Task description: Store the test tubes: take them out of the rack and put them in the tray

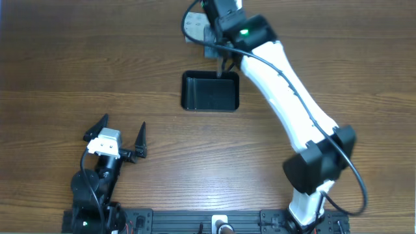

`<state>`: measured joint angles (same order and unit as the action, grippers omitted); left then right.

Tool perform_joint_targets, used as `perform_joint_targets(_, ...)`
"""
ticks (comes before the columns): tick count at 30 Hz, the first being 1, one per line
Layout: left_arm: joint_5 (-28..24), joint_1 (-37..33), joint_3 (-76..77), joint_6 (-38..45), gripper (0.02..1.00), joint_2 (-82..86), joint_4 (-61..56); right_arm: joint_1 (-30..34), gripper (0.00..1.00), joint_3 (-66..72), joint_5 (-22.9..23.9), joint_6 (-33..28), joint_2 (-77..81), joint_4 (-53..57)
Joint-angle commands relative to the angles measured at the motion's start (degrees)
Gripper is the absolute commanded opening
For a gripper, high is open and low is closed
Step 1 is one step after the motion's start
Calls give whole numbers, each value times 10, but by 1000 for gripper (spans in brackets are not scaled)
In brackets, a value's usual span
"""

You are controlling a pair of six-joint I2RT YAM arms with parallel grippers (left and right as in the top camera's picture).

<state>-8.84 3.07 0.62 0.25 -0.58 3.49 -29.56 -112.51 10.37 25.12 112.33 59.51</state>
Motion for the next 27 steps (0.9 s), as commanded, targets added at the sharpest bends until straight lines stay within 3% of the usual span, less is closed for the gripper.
perform_joint_targets(1,-7,-3,-3,6,1000,3,1,-14,102,76,-35,49,43,-29)
perform_joint_targets(23,-7,-3,-3,6,1000,3,1,-26,152,99,-35,87,148,-81)
perform_joint_targets(27,-7,-3,-3,6,1000,3,1,-28,198,99,-35,87,153,-81)
